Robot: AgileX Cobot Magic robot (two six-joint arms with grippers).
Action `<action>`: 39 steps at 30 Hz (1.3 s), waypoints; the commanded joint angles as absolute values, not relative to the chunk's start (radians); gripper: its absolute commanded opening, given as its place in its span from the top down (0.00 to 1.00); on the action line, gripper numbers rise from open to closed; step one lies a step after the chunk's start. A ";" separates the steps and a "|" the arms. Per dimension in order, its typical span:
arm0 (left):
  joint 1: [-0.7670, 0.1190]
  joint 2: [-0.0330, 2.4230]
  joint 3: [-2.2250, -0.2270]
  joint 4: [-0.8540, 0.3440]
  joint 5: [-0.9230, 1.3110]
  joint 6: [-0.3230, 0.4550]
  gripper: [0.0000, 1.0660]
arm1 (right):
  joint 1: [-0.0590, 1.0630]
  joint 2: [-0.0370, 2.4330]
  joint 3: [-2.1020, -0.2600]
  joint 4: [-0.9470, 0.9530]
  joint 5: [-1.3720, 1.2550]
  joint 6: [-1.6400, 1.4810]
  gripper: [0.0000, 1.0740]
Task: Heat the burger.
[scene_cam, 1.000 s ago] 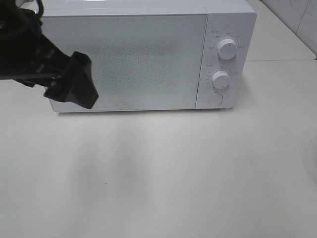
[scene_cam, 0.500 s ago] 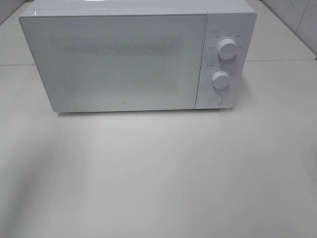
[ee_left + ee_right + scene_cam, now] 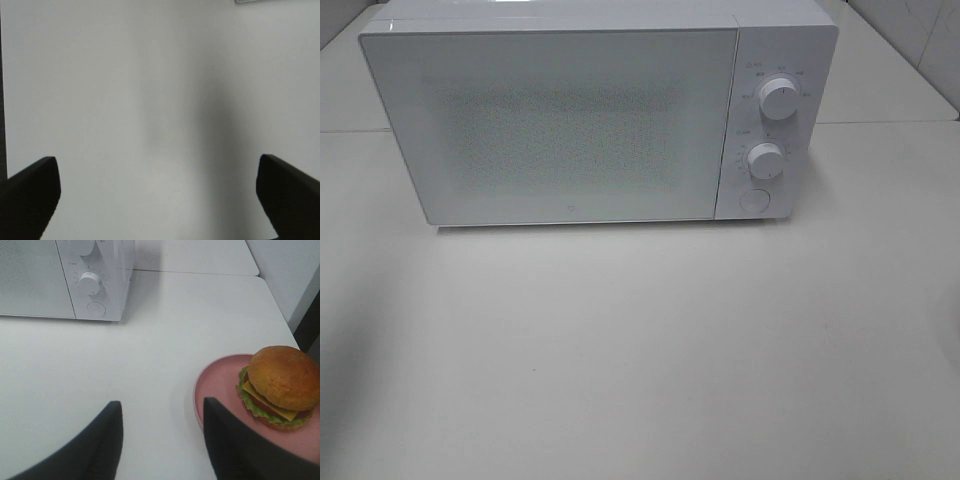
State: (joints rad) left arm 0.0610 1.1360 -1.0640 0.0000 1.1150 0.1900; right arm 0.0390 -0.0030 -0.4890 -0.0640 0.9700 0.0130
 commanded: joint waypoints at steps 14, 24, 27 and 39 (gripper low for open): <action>0.065 0.602 -0.692 -0.133 1.117 0.194 0.05 | 0.038 -0.031 -0.489 -0.062 0.961 0.017 0.52; 0.065 0.361 -0.592 -0.131 1.117 0.194 0.05 | 0.038 -0.031 -0.489 -0.062 0.961 0.017 0.52; 0.065 0.302 -0.564 -0.131 1.114 0.193 0.05 | 0.038 -0.031 -0.489 -0.062 0.961 0.017 0.52; 0.065 0.020 -0.499 -0.117 1.036 0.193 0.05 | 0.038 -0.031 -0.489 -0.062 0.961 0.017 0.52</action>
